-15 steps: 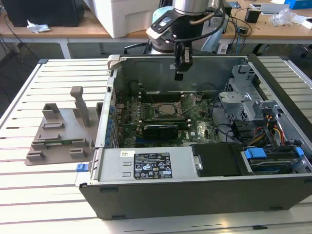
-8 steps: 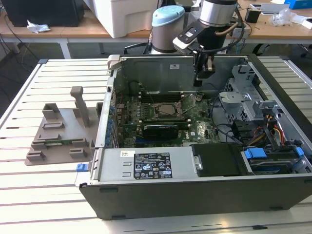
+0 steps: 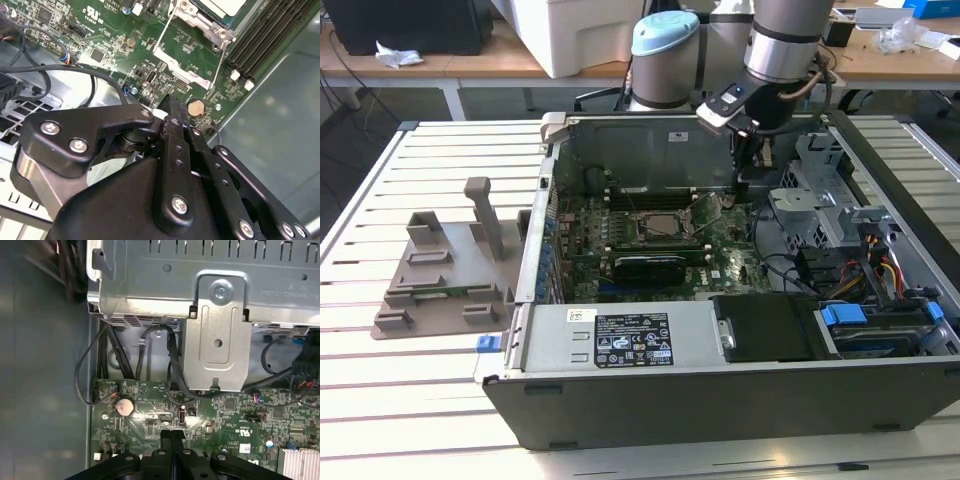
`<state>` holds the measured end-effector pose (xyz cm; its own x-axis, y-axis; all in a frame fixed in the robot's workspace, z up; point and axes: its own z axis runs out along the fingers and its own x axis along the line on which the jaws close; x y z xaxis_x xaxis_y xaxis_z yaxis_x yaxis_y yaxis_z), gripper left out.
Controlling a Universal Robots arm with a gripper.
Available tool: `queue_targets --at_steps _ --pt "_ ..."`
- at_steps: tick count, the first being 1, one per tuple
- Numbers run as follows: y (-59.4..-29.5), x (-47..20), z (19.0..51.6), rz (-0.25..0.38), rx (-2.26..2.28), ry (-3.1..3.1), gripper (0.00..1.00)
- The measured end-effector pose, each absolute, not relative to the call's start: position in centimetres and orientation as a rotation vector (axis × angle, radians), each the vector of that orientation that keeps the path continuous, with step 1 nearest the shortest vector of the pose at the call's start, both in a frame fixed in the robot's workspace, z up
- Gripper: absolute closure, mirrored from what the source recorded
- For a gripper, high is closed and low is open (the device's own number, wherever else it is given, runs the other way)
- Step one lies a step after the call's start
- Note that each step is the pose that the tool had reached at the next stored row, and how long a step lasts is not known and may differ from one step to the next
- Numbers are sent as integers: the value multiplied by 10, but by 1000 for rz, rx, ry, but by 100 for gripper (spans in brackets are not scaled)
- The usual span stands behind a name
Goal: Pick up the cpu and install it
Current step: 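Close the cpu cover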
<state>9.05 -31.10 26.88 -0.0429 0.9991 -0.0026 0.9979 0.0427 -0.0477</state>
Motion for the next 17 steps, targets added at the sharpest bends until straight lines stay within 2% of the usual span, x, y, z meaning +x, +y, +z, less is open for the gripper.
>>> queue_targets --at_steps 9,17 --pt "-311 89 248 59 -2120 -2274 89" --pt "-311 70 248 59 -2120 -2274 89"
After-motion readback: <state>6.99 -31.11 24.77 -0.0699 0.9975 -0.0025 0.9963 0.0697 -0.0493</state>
